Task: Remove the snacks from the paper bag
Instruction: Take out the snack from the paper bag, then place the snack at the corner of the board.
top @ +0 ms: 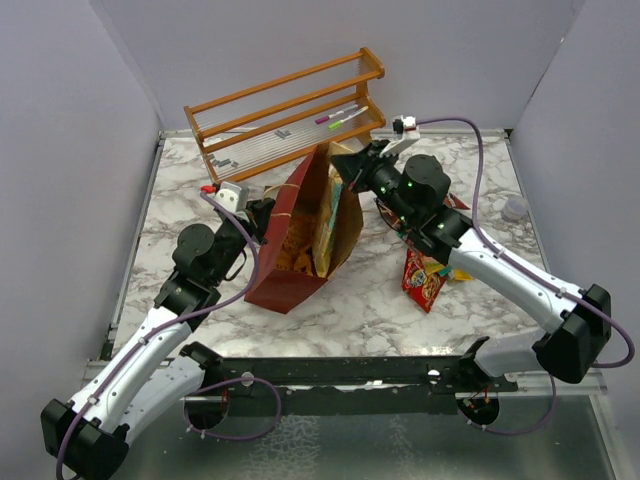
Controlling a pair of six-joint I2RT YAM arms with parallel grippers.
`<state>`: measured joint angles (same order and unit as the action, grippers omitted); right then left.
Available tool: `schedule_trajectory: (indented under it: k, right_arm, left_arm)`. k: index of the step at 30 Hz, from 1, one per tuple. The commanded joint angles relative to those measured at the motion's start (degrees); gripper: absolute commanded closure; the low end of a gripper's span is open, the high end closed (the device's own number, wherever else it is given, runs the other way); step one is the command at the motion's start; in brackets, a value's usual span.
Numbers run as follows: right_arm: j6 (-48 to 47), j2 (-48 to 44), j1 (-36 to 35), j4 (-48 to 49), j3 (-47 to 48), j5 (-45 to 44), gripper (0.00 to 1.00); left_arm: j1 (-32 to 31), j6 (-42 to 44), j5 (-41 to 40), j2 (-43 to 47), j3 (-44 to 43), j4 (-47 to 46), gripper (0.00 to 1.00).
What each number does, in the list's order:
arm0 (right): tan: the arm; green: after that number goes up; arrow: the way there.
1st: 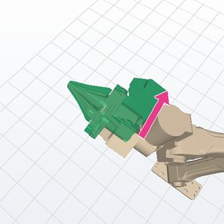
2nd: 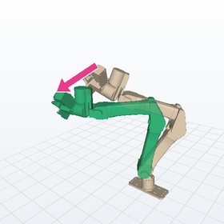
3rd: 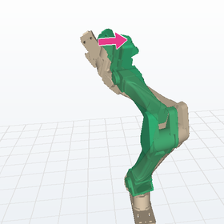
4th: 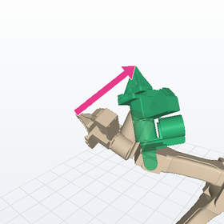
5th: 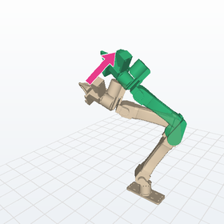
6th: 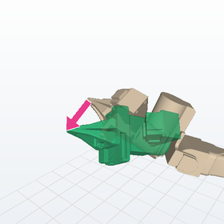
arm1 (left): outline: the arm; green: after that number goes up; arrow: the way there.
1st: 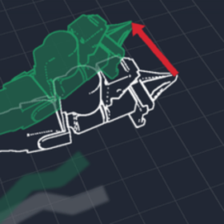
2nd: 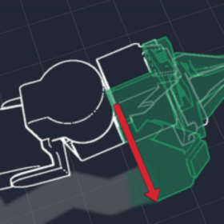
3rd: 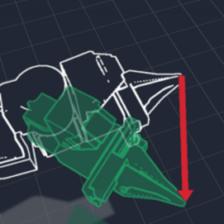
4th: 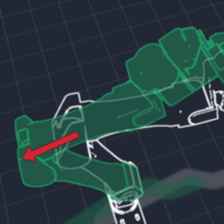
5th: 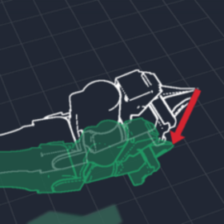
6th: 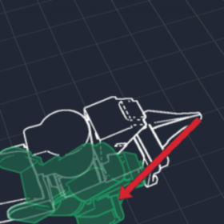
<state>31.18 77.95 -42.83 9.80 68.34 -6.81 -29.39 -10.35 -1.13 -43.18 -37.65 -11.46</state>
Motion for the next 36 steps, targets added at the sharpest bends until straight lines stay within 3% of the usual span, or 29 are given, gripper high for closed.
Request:
schedule_trajectory:
  k: [1,17,21,26,30,36]
  right_arm:
    - [-2.0,-3.8,-0.3,2.4,5.2,-4.4,0.99]
    - [-15.1,-3.0,-0.3,4.5,22.2,-11.1,0.99]
    - [-25.2,-1.5,-0.3,9.8,25.3,-18.0,0.99]
    - [-44.5,3.9,0.2,18.1,30.2,-29.9,0.99]
    - [-51.3,8.9,5.0,21.7,32.6,-32.2,0.99]
    - [-43.0,12.7,18.5,16.6,33.0,-30.4,0.99]
  left_arm:
    - [-0.3,-0.3,-0.8,0.8,-0.4,-0.6,1.00]
    - [-0.3,-0.3,-1.5,0.6,-0.3,-0.3,1.00]
    - [-0.2,-0.1,-1.8,0.5,-0.3,-0.1,1.00]
    - [-0.2,0.0,-2.0,0.3,-0.4,0.1,1.00]
    - [-0.2,0.2,-2.3,0.1,-0.5,0.4,1.00]
    - [-0.2,0.3,-2.5,0.1,-0.6,0.5,1.00]
